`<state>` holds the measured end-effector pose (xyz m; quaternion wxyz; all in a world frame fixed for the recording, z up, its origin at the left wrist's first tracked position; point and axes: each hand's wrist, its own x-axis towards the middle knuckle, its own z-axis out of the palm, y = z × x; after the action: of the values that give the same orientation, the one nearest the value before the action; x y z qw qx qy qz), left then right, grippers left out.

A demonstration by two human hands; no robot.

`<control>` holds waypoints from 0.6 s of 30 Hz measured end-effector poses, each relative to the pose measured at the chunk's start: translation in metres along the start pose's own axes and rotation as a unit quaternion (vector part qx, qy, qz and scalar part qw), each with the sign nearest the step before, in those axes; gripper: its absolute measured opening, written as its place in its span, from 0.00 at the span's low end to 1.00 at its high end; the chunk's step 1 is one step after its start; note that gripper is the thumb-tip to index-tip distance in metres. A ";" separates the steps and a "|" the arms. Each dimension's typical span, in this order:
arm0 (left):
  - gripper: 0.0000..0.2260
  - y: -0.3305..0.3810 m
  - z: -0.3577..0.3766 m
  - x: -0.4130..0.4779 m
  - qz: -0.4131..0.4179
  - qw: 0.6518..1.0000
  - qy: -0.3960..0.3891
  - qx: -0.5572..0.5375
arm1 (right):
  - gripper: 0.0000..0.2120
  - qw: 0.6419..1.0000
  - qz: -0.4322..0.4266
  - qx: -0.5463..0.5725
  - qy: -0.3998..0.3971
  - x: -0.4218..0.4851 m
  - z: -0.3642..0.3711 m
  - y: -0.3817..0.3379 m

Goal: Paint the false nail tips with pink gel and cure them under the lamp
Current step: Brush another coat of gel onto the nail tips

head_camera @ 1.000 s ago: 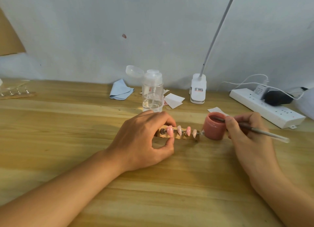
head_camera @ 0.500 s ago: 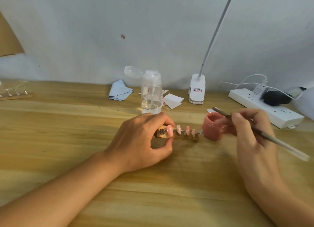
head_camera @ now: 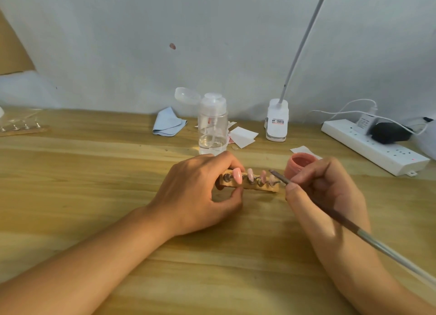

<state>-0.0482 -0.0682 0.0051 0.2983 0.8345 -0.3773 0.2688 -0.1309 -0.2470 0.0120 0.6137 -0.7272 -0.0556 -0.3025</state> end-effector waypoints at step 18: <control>0.07 -0.002 0.001 -0.001 0.006 1.000 -0.002 -0.004 | 0.05 0.999 -0.018 -0.050 -0.015 -0.001 0.004 -0.001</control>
<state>-0.0471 -0.0677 0.0030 0.2997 0.8314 -0.3839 0.2676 -0.1308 -0.2428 0.0123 0.5706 -0.7601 -0.0626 -0.3047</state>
